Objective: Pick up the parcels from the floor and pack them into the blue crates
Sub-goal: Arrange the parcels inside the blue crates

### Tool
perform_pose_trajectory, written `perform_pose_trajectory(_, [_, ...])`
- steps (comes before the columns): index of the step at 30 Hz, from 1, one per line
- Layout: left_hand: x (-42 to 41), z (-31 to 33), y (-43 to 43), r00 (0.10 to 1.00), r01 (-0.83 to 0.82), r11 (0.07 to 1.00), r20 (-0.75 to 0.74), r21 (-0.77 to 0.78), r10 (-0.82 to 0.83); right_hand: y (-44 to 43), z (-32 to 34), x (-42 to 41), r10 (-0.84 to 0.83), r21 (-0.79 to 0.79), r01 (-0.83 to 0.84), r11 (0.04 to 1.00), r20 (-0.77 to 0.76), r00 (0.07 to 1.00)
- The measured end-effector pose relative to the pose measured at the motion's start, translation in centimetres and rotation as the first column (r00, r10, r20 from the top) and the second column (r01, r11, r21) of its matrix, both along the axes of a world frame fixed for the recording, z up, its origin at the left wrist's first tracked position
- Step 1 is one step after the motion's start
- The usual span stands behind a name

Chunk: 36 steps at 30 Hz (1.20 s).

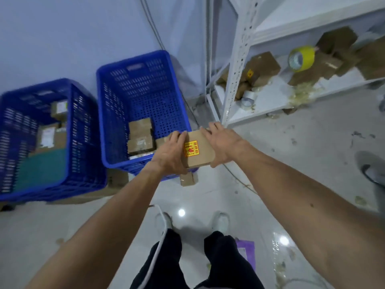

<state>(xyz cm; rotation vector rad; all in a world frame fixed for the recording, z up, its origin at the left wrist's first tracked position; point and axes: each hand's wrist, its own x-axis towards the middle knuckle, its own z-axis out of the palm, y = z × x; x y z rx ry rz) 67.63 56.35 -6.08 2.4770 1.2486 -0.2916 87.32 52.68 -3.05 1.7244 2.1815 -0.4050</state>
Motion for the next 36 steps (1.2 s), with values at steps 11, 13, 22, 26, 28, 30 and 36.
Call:
perform_pose_trajectory(11, [-18.1, 8.7, -2.7, 0.964, -0.259, 0.951, -0.013, 0.167, 0.265, 2.2, 8.9, -17.3, 0.309, 0.148, -0.313, 0.938, 0.054, 0.950])
perform_pose_trajectory(13, [-22.0, 9.5, -3.0, 0.957, -0.285, 0.945, -0.009, 0.163, 0.290, 2.1, 9.6, -21.0, 0.326, 0.152, -0.332, 0.931, 0.065, 0.943])
perform_pose_trajectory(22, [-39.0, 11.3, -4.2, 0.920, -0.386, 0.896, 0.022, 0.219, 0.391, 2.4, 11.6, -37.7, 0.427, 0.195, -0.438, 0.877, 0.100, 0.899])
perform_pose_trajectory(26, [-44.1, 11.8, -4.1, 0.912, -0.400, 0.887, 0.007, 0.231, 0.409, 3.0, 11.8, -42.9, 0.459, 0.203, -0.465, 0.862, 0.082, 0.885])
perform_pose_trajectory(28, [-46.0, 11.8, -3.7, 0.906, -0.417, 0.882, 0.026, 0.219, 0.422, 3.7, 11.6, -44.8, 0.457, 0.205, -0.462, 0.863, 0.073, 0.886])
perform_pose_trajectory(30, [-47.6, 11.6, -3.0, 0.898, -0.438, 0.876, 0.045, 0.204, 0.438, 4.8, 11.2, -46.6, 0.459, 0.194, -0.460, 0.866, 0.057, 0.887])
perform_pose_trajectory(36, [-52.0, 10.8, 1.4, 0.880, -0.468, 0.868, -0.001, 0.165, 0.475, 9.9, 9.2, -51.4, 0.463, 0.168, -0.459, 0.872, 0.017, 0.886])
